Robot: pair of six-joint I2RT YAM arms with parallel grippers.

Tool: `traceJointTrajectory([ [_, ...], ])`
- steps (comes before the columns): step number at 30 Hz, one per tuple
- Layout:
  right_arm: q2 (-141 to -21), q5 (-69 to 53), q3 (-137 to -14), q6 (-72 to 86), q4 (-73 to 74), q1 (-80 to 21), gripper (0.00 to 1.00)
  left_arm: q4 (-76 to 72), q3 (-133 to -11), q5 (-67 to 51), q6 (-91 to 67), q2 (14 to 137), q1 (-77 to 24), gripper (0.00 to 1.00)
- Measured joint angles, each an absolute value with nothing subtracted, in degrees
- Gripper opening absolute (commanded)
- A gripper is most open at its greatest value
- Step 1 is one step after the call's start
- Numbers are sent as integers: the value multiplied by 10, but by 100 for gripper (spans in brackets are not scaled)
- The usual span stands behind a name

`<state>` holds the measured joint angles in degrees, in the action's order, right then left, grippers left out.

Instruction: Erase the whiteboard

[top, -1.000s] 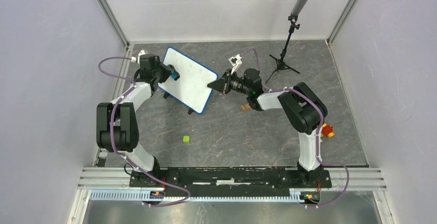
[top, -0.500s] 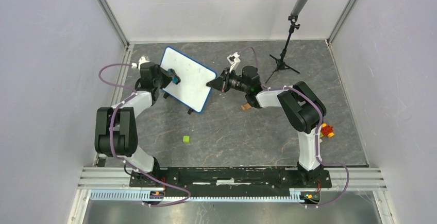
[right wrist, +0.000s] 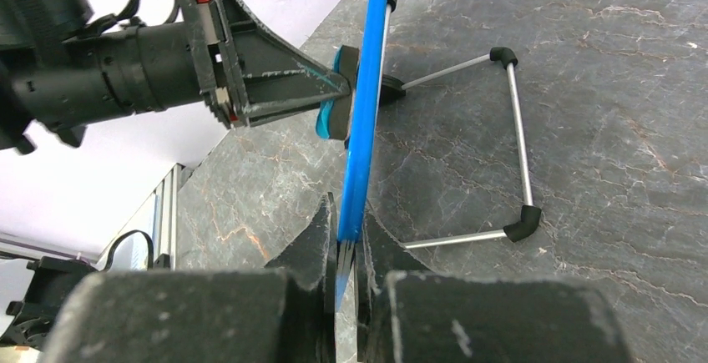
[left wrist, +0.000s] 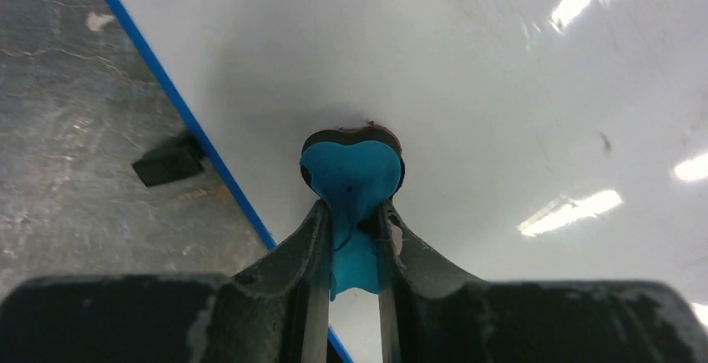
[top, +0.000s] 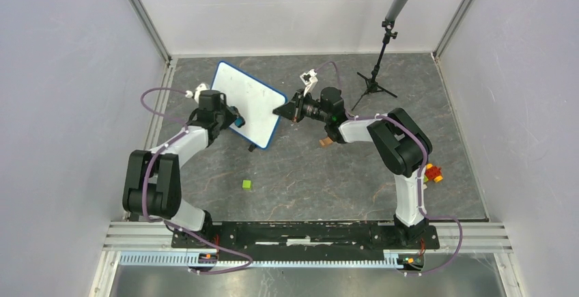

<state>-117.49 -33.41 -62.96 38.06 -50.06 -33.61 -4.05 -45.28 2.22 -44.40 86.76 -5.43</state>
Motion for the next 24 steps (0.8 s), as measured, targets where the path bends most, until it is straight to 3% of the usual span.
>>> traceJointTrajectory([
  [13, -1172, -332, -625, 380, -500, -335, 0, 86, -544, 117, -398, 845, -232, 29],
  [19, -1171, -336, -625, 378, -501, -336, 0, 46, -492, 113, -400, 818, -240, 31],
  [24, -1171, -336, -625, 375, -502, -336, 0, 7, -405, 70, -407, 794, -187, 31],
])
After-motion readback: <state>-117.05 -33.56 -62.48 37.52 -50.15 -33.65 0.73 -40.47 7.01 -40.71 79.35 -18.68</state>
